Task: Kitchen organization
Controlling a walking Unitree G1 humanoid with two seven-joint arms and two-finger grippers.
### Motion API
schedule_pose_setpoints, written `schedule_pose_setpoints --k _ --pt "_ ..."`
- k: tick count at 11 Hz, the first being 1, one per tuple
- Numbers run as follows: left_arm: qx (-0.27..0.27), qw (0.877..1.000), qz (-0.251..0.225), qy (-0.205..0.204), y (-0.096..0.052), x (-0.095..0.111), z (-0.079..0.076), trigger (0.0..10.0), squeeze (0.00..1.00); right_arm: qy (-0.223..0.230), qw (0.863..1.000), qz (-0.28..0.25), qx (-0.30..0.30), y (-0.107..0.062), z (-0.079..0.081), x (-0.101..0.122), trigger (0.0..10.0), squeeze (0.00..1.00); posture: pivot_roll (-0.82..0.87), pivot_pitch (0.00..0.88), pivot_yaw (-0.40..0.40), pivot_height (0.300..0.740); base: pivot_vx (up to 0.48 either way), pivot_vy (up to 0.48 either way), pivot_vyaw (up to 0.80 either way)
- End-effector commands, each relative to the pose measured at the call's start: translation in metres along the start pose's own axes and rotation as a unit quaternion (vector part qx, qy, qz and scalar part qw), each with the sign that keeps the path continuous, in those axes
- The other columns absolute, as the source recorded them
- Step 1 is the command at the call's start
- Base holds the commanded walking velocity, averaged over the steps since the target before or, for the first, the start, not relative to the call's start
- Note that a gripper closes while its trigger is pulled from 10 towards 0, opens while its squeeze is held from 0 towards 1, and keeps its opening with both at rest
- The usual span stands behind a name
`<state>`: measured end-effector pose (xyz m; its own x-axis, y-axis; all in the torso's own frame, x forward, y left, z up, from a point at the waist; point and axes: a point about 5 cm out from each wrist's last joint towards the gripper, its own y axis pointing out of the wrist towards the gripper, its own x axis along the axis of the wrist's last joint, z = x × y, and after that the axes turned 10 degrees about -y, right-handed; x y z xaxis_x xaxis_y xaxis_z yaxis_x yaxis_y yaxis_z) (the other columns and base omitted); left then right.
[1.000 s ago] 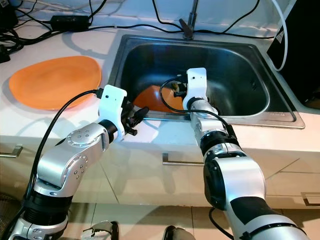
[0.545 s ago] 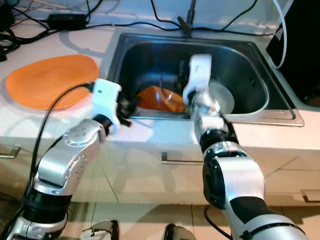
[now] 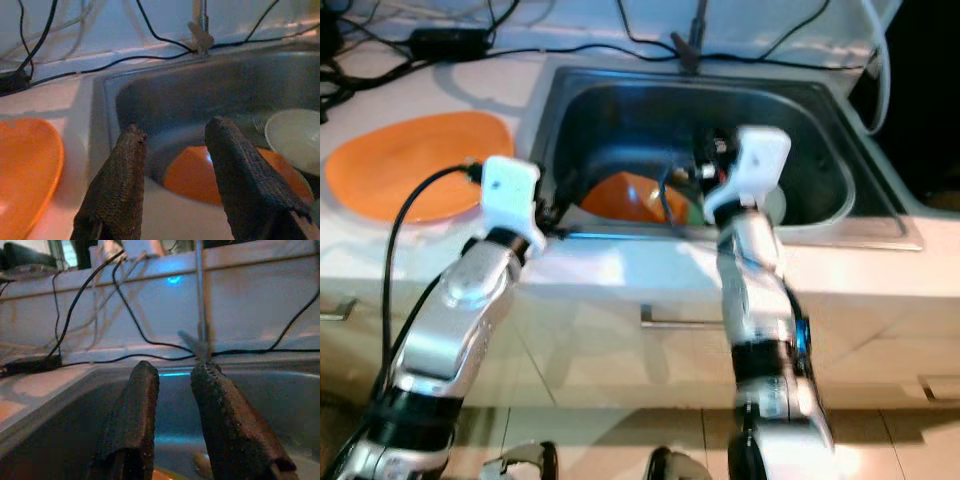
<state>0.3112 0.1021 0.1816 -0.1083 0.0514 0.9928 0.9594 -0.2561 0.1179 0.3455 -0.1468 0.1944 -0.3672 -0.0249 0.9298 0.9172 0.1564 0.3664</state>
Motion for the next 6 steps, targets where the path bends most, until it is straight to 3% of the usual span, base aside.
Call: schedule_pose_setpoints --k 1,3,5,6 --pt "0.002 1.000 -0.003 0.013 -0.003 -0.004 0.000 10.0 0.00 0.001 1.000 -0.011 0.003 -0.004 0.000 0.004 10.0 0.00 0.05 0.066 -0.019 0.740 0.000 0.000 0.00" --pt "0.008 0.999 -0.015 0.040 -0.012 -0.007 0.007 10.0 0.00 0.009 1.000 0.019 0.014 -0.026 0.009 -0.008 10.0 0.00 0.06 0.057 -0.015 0.740 0.000 0.000 0.00" --pt "0.006 0.988 -0.034 0.152 -0.020 0.010 0.019 10.0 0.00 0.049 0.997 0.065 0.015 -0.035 0.024 -0.030 10.0 0.00 0.10 0.051 -0.007 0.740 0.000 0.000 0.00" --pt "0.011 0.962 0.015 0.273 -0.024 0.012 0.036 10.0 0.00 0.064 0.995 0.080 0.019 -0.038 0.033 -0.038 10.0 0.00 0.13 0.060 -0.001 0.740 0.000 0.000 0.00"
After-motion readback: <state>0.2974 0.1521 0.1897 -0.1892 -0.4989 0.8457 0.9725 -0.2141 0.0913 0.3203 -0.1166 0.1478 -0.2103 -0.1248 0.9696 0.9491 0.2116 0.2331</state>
